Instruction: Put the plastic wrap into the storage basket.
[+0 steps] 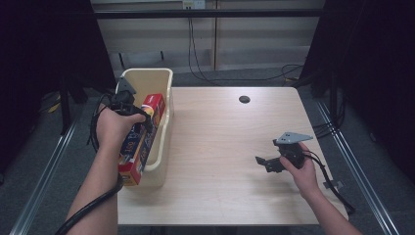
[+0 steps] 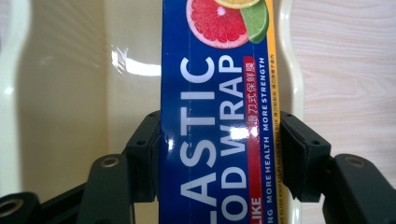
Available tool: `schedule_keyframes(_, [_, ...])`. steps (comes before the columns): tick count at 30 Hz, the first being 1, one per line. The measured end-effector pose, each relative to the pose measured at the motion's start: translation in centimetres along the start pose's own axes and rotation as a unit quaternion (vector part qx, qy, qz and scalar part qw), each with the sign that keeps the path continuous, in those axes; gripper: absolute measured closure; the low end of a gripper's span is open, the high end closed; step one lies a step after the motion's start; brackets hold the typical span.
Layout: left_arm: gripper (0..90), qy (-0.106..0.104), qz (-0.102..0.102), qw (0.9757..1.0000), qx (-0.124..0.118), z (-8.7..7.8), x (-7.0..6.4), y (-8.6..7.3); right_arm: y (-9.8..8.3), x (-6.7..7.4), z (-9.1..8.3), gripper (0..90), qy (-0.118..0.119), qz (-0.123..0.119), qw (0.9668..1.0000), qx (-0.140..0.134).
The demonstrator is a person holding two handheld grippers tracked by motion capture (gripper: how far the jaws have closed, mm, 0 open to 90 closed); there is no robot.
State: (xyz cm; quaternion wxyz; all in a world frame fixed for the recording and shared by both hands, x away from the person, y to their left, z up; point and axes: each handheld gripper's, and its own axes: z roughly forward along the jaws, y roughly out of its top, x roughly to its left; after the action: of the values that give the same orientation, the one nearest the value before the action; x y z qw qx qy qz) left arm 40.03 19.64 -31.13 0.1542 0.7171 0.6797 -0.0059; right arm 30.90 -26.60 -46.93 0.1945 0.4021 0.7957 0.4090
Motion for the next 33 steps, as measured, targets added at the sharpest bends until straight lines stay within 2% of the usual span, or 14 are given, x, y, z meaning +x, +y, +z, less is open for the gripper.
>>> schedule_keyframes(10, [39.6,0.007,-0.014,0.9995,0.029,2.3,0.1,0.3,-0.2,-0.1,-0.2,2.0,-0.003,0.0,1.0,0.0])
schedule_keyframes(12, [39.3,0.02,-0.004,0.9996,0.021,2.1,-0.2,0.4,-0.3,-0.1,-0.2,2.0,-0.004,0.002,1.0,0.001])
schedule_keyframes(16, [35.4,-0.015,-0.001,0.9994,-0.03,0.4,-0.4,0.8,-0.3,-0.2,-0.2,2.0,-0.003,0.001,1.0,0.002])
schedule_keyframes(17, [34.8,-0.015,-0.001,0.9994,-0.03,0.4,-0.4,0.8,-0.3,-0.2,-0.3,2.0,-0.001,0.001,1.0,0.001])
schedule_keyframes(19, [32.4,-0.044,0.005,0.9977,-0.051,-1.1,-1.4,1.0,-0.3,-0.2,-0.3,2.0,-0.001,0.003,1.0,0.001])
schedule_keyframes(21, [32.4,-0.048,0.014,0.9974,-0.052,-1.4,-1.8,1.0,-0.3,-0.2,-0.3,2.0,-0.001,0.002,1.0,0.001])
schedule_keyframes(22, [32.4,-0.06,0.026,0.9959,-0.062,-1.8,-2.8,1.0,-0.3,-0.1,-0.3,2.0,-0.001,0.002,1.0,0.001])
schedule_keyframes(23, [32.4,-0.06,0.026,0.9959,-0.062,-1.8,-2.8,1.0,-0.3,-0.1,-0.3,2.0,-0.001,0.002,1.0,0.001])
schedule_keyframes(25, [31.7,-0.073,0.047,0.9936,-0.072,-1.9,-3.9,1.1,-0.3,-0.1,-0.3,2.0,-0.002,0.001,1.0,0.001])
schedule_keyframes(27, [29.9,-0.082,0.052,0.9926,-0.073,-1.7,-4.6,1.0,-0.3,-0.1,-0.3,2.0,-0.001,0.0,1.0,0.0])
schedule_keyframes(28, [29.9,-0.094,0.061,0.9908,-0.076,-1.5,-5.3,1.0,-0.3,-0.1,-0.3,2.0,-0.001,0.0,1.0,0.0])
schedule_keyframes(29, [29.8,-0.094,0.061,0.9908,-0.076,-1.5,-5.3,1.0,-0.3,-0.1,-0.3,2.0,-0.002,0.0,1.0,0.0])
schedule_keyframes(31, [29.7,-0.11,0.079,0.9871,-0.086,-0.9,-6.7,0.8,-0.3,-0.1,-0.3,2.0,-0.003,0.0,1.0,0.001])
schedule_keyframes(33, [29.6,-0.12,0.09,0.9847,-0.089,-0.4,-7.5,0.6,-0.3,-0.1,-0.3,2.0,-0.003,0.0,1.0,-0.001])
